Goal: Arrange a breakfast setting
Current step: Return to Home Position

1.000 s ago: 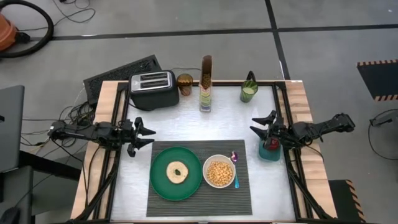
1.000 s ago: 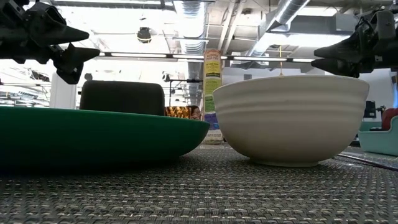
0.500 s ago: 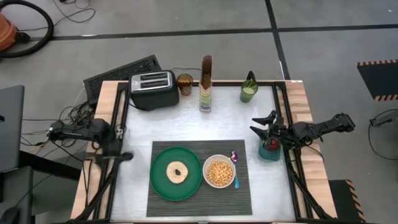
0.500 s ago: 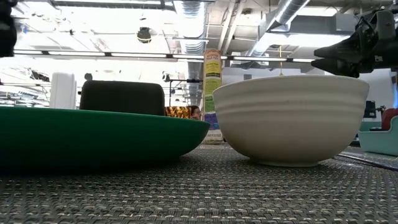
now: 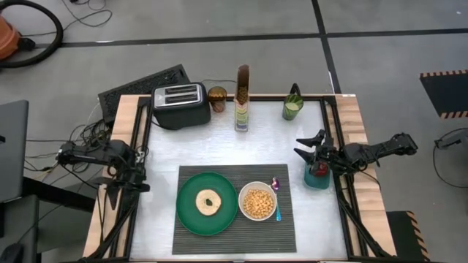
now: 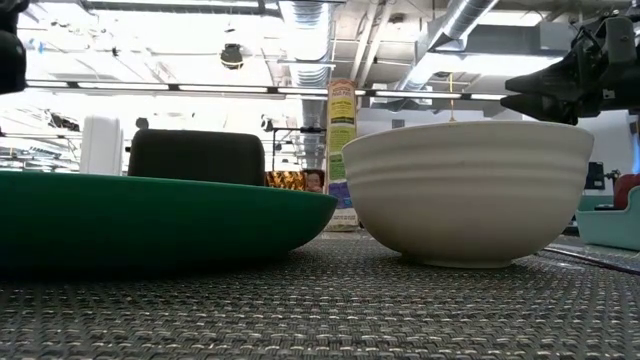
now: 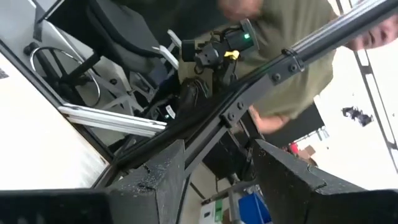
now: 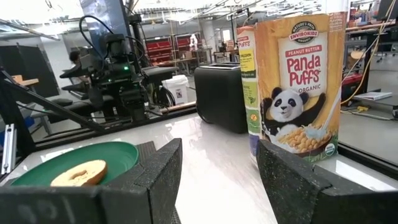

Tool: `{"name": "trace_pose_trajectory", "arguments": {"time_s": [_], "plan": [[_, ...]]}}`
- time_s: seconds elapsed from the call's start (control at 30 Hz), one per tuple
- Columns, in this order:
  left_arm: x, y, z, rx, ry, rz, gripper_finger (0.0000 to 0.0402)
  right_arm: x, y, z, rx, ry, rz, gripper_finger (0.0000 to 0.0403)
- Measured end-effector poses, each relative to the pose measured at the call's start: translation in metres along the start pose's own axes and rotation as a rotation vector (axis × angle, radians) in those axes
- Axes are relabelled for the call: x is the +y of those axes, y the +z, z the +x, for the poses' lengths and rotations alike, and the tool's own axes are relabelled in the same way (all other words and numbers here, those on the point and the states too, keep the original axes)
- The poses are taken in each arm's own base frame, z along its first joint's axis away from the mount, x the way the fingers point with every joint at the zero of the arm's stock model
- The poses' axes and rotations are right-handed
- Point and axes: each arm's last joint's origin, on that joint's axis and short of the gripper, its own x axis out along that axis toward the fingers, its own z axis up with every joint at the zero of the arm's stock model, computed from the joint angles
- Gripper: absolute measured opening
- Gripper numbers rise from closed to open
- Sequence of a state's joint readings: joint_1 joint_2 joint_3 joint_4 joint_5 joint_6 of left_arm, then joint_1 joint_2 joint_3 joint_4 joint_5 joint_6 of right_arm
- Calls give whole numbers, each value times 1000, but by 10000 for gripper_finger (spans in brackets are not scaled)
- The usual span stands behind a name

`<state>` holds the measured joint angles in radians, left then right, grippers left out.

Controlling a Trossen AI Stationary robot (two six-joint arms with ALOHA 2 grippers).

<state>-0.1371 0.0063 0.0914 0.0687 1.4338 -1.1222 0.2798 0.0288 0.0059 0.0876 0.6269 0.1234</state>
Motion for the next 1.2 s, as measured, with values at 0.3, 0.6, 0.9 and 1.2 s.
{"name": "trace_pose_trajectory", "arguments": {"time_s": [0.3,0.6,0.9,1.2], "plan": [[1,0,0,-7,6,-18,174,0,0,0,0,0,0,232],[1,0,0,-7,6,-18,174,0,0,0,0,0,0,232],[1,0,0,-7,6,-18,174,0,0,0,-1,0,0,232],[1,0,0,-7,6,-17,174,0,0,0,-1,0,0,232]]}}
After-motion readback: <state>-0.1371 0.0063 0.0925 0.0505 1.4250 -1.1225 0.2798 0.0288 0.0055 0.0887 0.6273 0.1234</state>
